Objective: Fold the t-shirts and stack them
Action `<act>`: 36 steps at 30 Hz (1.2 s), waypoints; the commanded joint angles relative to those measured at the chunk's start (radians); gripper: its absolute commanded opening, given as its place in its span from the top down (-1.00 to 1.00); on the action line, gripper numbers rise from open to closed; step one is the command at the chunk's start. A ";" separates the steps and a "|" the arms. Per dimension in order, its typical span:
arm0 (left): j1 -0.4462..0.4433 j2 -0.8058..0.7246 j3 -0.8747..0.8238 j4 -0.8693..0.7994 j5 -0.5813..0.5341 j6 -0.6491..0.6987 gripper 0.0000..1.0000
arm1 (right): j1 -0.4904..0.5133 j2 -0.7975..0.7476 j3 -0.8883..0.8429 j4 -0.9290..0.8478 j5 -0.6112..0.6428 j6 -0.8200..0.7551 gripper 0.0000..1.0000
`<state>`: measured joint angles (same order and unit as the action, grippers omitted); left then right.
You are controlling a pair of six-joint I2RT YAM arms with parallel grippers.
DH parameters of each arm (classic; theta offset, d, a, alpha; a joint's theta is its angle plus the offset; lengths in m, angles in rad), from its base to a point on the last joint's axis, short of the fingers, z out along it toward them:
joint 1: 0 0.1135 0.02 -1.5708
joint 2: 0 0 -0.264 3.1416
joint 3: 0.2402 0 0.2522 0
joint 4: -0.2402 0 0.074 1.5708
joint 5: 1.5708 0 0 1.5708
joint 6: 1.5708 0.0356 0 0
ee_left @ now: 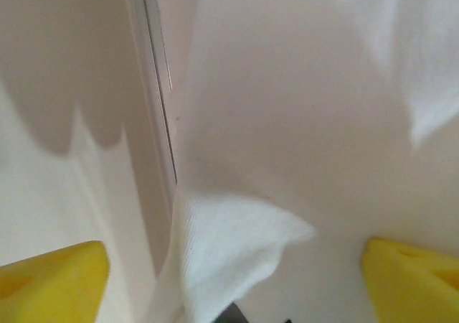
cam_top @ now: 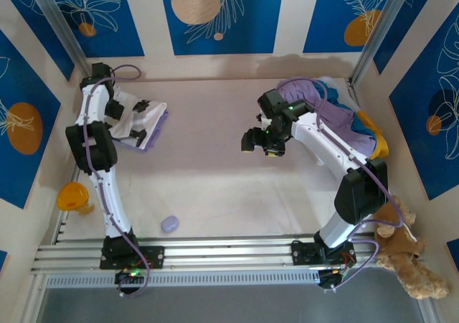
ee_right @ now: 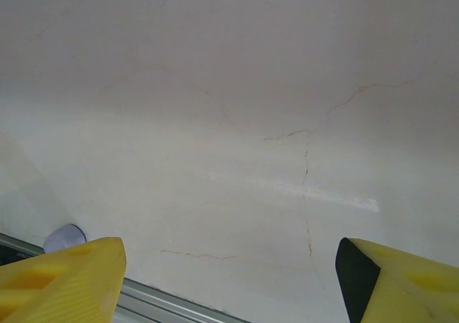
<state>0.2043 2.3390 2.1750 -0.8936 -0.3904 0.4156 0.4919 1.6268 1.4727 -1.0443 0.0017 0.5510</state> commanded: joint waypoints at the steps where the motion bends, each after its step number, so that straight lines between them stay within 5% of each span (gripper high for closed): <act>1: -0.027 -0.146 -0.061 0.004 0.014 -0.048 -0.98 | 0.008 -0.074 -0.020 -0.008 0.003 0.004 -0.57; 9: -0.033 -0.401 -0.261 -0.031 0.332 -0.341 -0.98 | 0.010 -0.179 -0.122 0.066 -0.002 0.031 -0.57; 17: -0.033 -0.650 -0.832 0.330 0.705 -0.738 -0.98 | 0.022 -0.305 -0.253 0.138 0.014 0.074 -0.57; 24: -0.033 -0.649 -1.017 0.522 0.798 -0.901 -0.98 | 0.014 -0.396 -0.327 0.115 0.035 0.073 -0.58; 36: -0.035 -0.494 -1.076 0.631 0.858 -0.972 -0.98 | -0.035 -0.437 -0.345 0.094 0.023 0.059 -0.59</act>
<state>0.1738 1.8278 1.1267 -0.2878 0.4263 -0.5232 0.4648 1.2064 1.1294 -0.9306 0.0242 0.6117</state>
